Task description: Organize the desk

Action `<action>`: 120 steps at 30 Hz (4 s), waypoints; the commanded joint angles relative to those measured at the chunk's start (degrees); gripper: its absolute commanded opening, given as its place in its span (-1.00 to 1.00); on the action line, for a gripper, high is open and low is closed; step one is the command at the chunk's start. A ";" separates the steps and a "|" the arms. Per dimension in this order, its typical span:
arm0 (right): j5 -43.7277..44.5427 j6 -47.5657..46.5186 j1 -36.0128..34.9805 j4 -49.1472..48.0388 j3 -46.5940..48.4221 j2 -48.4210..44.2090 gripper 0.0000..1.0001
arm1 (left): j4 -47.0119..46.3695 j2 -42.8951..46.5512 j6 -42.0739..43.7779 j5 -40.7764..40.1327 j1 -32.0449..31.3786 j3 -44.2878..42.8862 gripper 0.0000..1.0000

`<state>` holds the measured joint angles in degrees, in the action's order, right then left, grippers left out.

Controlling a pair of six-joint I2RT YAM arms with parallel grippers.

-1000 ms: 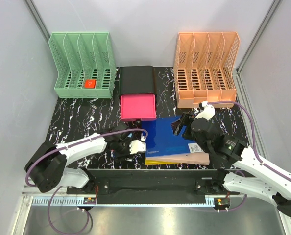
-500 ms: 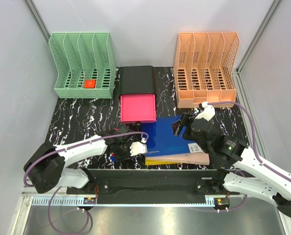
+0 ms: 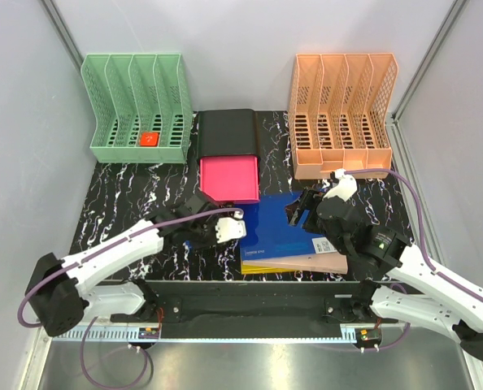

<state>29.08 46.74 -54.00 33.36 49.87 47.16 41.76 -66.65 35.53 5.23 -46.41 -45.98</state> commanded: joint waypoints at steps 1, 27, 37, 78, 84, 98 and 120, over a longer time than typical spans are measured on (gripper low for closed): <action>1.51 -0.07 0.12 0.39 0.32 -0.40 0.59 | 4.37 2.14 0.94 -3.65 -0.26 -6.14 -0.83; 2.91 0.37 0.12 2.14 1.37 -1.63 0.57 | -1.23 -6.64 12.89 -11.66 2.20 -25.38 -0.90; 4.93 1.33 0.12 2.23 0.06 -2.95 0.58 | -5.72 -16.84 18.43 -9.81 5.10 -33.81 -0.94; 2.13 -0.59 0.12 1.36 -0.30 -1.55 0.68 | -17.49 -19.48 6.67 -9.28 13.52 -42.25 0.63; -4.64 -3.14 -0.06 -4.78 0.32 6.09 0.66 | -15.05 -29.13 -4.40 -11.21 21.96 -56.57 0.72; -16.42 -10.35 -0.93 -23.60 6.64 31.14 0.62 | -5.11 -42.42 -16.71 -6.99 22.60 -64.94 0.71; -13.18 -24.94 -0.93 -39.08 18.06 51.45 0.63 | -3.88 -41.19 -9.52 -11.91 20.84 -50.27 0.59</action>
<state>12.64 26.63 -55.18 0.56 62.87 98.13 30.94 -107.07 22.11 -4.23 -24.18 -100.64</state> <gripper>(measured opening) 0.815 0.800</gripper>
